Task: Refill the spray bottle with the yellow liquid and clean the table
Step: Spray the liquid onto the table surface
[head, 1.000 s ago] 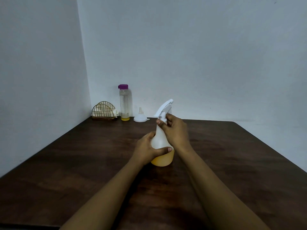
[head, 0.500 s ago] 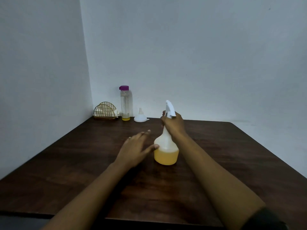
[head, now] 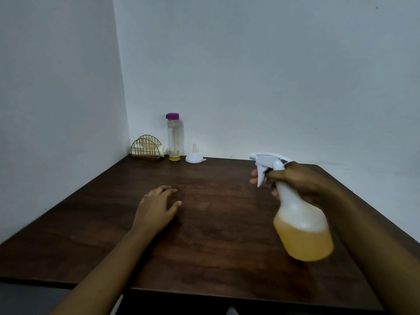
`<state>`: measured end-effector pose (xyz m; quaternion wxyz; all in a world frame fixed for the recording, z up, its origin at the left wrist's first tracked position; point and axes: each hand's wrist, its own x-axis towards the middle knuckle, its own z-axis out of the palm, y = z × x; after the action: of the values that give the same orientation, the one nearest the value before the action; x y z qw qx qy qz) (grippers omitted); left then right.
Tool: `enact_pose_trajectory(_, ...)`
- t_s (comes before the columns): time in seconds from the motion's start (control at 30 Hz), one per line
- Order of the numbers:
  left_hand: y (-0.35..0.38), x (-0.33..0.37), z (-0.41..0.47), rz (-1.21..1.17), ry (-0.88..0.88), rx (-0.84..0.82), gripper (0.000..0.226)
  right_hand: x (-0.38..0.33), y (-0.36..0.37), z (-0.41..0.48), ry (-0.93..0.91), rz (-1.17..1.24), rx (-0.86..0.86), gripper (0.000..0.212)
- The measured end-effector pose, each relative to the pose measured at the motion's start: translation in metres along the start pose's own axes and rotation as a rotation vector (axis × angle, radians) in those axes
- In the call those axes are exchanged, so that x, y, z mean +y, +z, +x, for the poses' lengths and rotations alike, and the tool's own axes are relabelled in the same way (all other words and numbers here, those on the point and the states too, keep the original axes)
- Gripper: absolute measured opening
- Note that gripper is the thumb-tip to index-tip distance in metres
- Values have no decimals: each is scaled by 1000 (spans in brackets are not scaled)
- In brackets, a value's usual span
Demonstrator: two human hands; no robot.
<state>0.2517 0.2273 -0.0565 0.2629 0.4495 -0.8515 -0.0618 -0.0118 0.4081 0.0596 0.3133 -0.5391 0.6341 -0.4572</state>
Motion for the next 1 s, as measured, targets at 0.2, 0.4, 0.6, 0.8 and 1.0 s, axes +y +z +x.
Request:
enact_pose_trajectory(0.2,-2,0,-4,8,-44,6,45,9,-5,-11,115,-200,-165,20)
enact_pose_trajectory(0.4,-5,4,-5,12,-67,7,45,22,2,4,157,-373,-247,31)
enact_pose_trajectory(0.6,-6,3,-4,-9,-107,31,44,30,5,18,224,-395,-308,37)
enact_pose_trajectory(0.8,-4,2,-1,-44,-131,39,43,39,0,24,196,-444,-323,30)
enact_pose_trajectory(1.0,-3,1,0,-64,-123,27,42,46,-5,26,235,-396,-351,38)
